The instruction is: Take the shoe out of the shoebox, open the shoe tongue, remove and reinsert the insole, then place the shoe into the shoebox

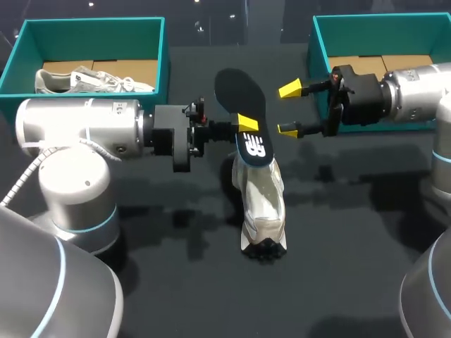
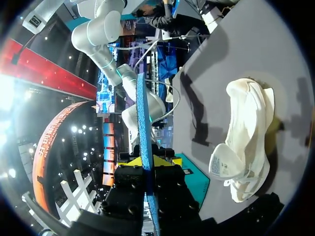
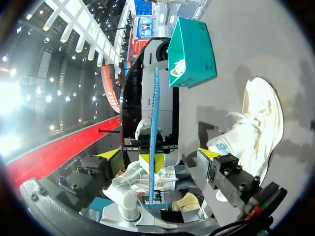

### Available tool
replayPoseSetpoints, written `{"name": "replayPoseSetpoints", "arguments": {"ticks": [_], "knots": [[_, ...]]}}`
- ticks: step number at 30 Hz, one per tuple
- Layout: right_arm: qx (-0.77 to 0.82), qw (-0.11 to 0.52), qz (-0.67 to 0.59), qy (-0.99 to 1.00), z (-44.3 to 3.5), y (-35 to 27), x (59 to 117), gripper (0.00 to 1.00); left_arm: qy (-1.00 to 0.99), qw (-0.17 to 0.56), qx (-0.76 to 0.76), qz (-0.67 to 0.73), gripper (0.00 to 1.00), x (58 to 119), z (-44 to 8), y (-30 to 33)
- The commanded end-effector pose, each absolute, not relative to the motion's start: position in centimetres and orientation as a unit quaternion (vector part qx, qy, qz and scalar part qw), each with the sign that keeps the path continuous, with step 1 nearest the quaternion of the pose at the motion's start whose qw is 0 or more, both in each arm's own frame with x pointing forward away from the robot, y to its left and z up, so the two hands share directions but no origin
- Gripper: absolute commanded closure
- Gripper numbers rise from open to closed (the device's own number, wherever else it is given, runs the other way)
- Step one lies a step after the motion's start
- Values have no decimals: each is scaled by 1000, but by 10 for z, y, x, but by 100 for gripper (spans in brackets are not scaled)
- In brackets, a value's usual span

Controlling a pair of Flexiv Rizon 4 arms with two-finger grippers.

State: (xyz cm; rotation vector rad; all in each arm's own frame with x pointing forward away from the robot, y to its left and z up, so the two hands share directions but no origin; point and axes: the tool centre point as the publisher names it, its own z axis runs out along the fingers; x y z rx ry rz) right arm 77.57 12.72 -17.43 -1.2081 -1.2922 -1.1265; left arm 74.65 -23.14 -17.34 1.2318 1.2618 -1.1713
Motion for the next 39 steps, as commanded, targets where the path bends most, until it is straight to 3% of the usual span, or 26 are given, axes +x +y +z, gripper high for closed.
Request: {"name": "replayPoseSetpoints", "arguments": {"ticks": [1, 4, 8, 13, 22, 39], "knots": [[-503, 495, -467, -533, -174, 135, 774, 0, 513, 484, 515, -487, 100, 752, -174, -240], [-505, 493, -466, -534, -174, 139, 774, 0, 513, 483, 517, -487, 100, 753, -177, -243], [-507, 491, -465, -535, -174, 145, 774, 13, 513, 483, 519, -483, 100, 757, -180, -247], [-512, 488, -462, -536, -173, 153, 773, 20, 513, 483, 522, -481, 100, 760, -184, -253], [-509, 490, -462, -536, -175, 161, 771, 51, 510, 481, 526, -482, 100, 762, -185, -264], [-503, 496, -471, -529, -179, 165, 769, 67, 508, 486, 528, -477, 100, 763, -189, -274]]}}
